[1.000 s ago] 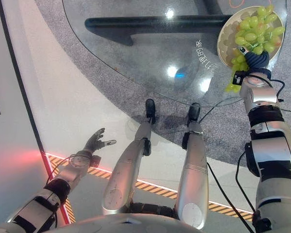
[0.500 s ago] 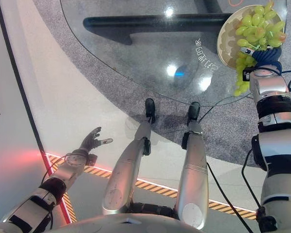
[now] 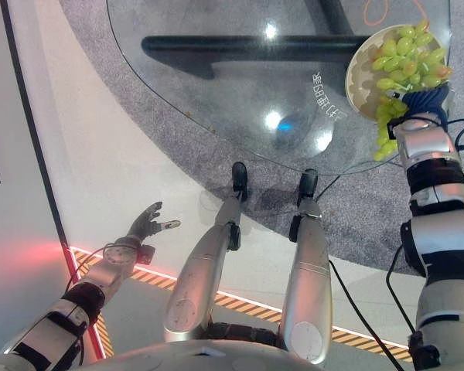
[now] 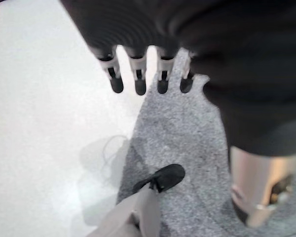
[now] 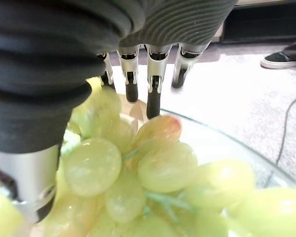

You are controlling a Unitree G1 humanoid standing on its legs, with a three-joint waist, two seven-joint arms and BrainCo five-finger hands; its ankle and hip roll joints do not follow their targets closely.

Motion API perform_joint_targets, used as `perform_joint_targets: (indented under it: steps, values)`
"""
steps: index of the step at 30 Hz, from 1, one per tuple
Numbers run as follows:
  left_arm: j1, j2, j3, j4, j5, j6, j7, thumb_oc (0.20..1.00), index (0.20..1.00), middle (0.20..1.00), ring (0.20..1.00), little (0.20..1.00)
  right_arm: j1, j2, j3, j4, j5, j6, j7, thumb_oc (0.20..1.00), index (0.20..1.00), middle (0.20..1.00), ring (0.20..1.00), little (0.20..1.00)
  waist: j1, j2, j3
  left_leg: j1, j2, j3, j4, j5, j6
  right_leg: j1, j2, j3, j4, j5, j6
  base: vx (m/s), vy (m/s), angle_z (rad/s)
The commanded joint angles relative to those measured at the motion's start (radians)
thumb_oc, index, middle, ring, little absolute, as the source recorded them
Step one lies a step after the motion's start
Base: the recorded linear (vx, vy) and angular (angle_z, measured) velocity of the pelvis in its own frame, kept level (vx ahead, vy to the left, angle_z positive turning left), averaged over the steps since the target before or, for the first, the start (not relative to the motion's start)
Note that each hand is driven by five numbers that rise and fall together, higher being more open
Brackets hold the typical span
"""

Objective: Pick up fruits into the plate

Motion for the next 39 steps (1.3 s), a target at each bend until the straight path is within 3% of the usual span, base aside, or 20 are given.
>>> perform_joint_targets:
  steps: [1,6,9,14,17,20,25,27,30,32,35,39]
  values:
    - [0.044,-0.025,0.031,0.047,0.013,0.017,0.002,1.0,1.0,1.0,1.0,1.0,0.083,-0.072,-0.02,-0.046,-0.002,-0.039,-0.054,1.0,1.0,1.0,1.0,1.0,-0.056,0.007,-0.037,0.019,-0.026,-0.014,0.154,-0.199,0.009,0.107,0.029,-0.064,-0.177,0.084,0.028,0.03,0.033,-0.03]
    - [0.041,-0.04,0.081,0.106,0.037,0.022,-0.011,1.0,1.0,1.0,1.0,1.0,0.239,-0.025,-0.107,-0.104,0.025,-0.113,-0.057,1.0,1.0,1.0,1.0,1.0,-0.072,-0.043,-0.037,0.123,-0.004,-0.007,0.136,-0.212,0.006,0.218,0.04,-0.065,-0.196,0.078,0.026,0.04,0.031,-0.02]
    - [0.046,-0.042,0.098,0.121,0.039,0.021,-0.016,1.0,1.0,1.0,1.0,1.0,0.29,-0.009,-0.136,-0.136,0.039,-0.127,-0.06,1.0,1.0,1.0,1.0,1.0,-0.075,-0.054,-0.037,0.166,0.003,-0.005,0.123,-0.214,0.004,0.261,0.044,-0.064,-0.205,0.074,0.026,0.03,0.022,0.01]
    - [0.065,-0.055,0.139,0.159,0.048,0.0,-0.029,1.0,1.0,1.0,1.0,1.0,0.437,0.044,-0.201,-0.204,0.052,-0.206,-0.06,1.0,1.0,1.0,1.0,1.0,-0.084,-0.084,-0.038,0.302,0.023,0.006,0.075,-0.218,-0.004,0.403,0.043,-0.067,-0.251,0.073,0.03,0.05,0.04,0.01]
    - [0.096,-0.073,0.16,0.176,0.043,-0.029,-0.046,1.0,1.0,1.0,1.0,1.0,0.539,0.096,-0.225,-0.271,0.033,-0.258,-0.047,1.0,1.0,1.0,1.0,1.0,-0.086,-0.102,-0.083,0.349,0.027,0.012,0.057,-0.227,-0.008,0.461,0.036,-0.066,-0.281,0.074,0.033,0.09,0.076,0.0]
    - [0.14,-0.099,0.178,0.196,0.045,-0.031,-0.082,1.0,1.0,1.0,1.0,1.0,0.673,0.157,-0.238,-0.312,0.007,-0.331,0.012,1.0,1.0,1.0,1.0,1.0,-0.086,-0.121,-0.137,0.403,0.029,0.019,0.04,-0.238,-0.01,0.528,0.03,-0.066,-0.314,0.072,0.04,0.12,0.062,0.03]
    - [0.213,-0.144,0.198,0.249,0.076,-0.034,-0.161,1.0,1.0,1.0,1.0,1.0,0.848,0.324,-0.186,-0.257,0.117,-0.442,0.252,1.0,1.0,1.0,1.0,1.0,-0.088,-0.153,-0.254,0.486,0.033,0.025,0.024,-0.252,-0.007,0.622,0.021,-0.074,-0.34,0.066,0.049,0.19,0.029,0.09]
    - [0.234,-0.163,0.196,0.293,0.094,-0.022,-0.174,1.0,1.0,1.0,1.0,1.0,0.909,0.425,-0.154,-0.131,0.169,-0.489,0.383,1.0,1.0,1.0,1.0,1.0,-0.081,-0.156,-0.314,0.529,0.032,0.024,0.014,-0.261,-0.004,0.669,0.019,-0.084,-0.353,0.06,0.051,0.25,0.028,0.17]
    - [0.244,-0.192,0.2,0.355,0.076,-0.035,-0.207,1.0,1.0,1.0,1.0,1.0,0.934,0.498,-0.138,0.031,0.223,-0.497,0.488,1.0,1.0,1.0,1.0,1.0,-0.072,-0.152,-0.36,0.569,0.03,0.021,-0.002,-0.267,0.001,0.714,0.019,-0.094,-0.373,0.057,0.053,0.15,0.038,0.09]
    - [0.248,-0.206,0.203,0.39,0.083,-0.041,-0.23,1.0,1.0,1.0,1.0,1.0,0.939,0.532,-0.14,0.144,0.225,-0.538,0.526,1.0,1.0,1.0,1.0,1.0,-0.066,-0.148,-0.378,0.59,0.029,0.021,-0.013,-0.268,0.001,0.739,0.019,-0.102,-0.386,0.056,0.052,0.12,0.046,0.13]
    - [0.259,-0.24,0.223,0.463,0.087,-0.039,-0.251,1.0,1.0,1.0,1.0,1.0,0.947,0.593,-0.15,0.34,0.22,-0.52,0.591,1.0,1.0,1.0,1.0,1.0,-0.062,-0.131,-0.409,0.639,0.025,0.018,-0.041,-0.273,0.005,0.788,0.019,-0.109,-0.408,0.05,0.05,0.11,0.094,0.05]
    - [0.271,-0.256,0.236,0.486,0.099,-0.013,-0.255,1.0,1.0,1.0,1.0,1.0,0.962,0.605,-0.157,0.426,0.185,-0.446,0.607,1.0,1.0,1.0,1.0,1.0,-0.063,-0.117,-0.423,0.663,0.023,0.022,-0.049,-0.279,0.008,0.813,0.016,-0.114,-0.416,0.046,0.049,0.04,0.065,-0.02]
